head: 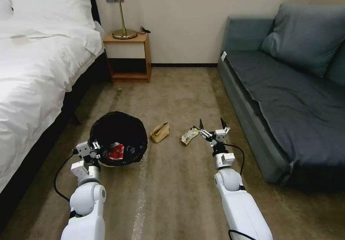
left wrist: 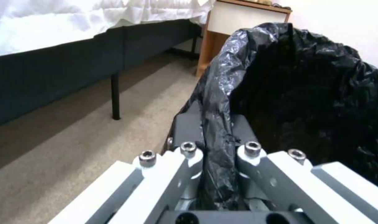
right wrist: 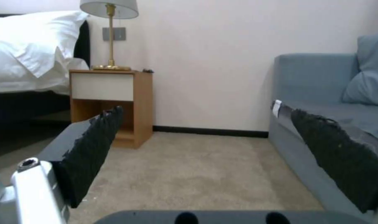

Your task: Pick up the trash bin, then pick up the garbage on the floor and place it into the trash bin.

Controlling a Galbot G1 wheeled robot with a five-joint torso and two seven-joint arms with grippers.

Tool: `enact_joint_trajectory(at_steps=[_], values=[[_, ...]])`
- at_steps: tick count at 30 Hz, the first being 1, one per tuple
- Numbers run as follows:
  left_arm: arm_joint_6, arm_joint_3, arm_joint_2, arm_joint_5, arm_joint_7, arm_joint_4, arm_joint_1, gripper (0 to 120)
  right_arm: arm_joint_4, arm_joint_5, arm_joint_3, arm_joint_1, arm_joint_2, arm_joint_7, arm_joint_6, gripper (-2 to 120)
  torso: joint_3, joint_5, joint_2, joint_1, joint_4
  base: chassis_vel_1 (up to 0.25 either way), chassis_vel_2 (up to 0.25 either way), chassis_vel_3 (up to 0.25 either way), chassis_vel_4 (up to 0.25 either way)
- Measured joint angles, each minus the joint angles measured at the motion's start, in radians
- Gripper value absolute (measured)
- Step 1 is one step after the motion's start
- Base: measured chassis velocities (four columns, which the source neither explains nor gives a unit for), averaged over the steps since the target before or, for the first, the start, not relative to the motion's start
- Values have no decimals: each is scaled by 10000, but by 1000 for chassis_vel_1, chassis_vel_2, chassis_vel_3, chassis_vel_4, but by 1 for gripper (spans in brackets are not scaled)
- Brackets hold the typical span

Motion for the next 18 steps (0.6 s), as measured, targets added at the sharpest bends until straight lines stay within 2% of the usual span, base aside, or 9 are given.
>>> enact_joint_trajectory(at_steps=[18], values=[[-1,-1,22,-6,-2,-30,23,4,51,-31,-32,-17,3,-18,-6,100,0,0,0,0,-1,-54,48,51,-49]])
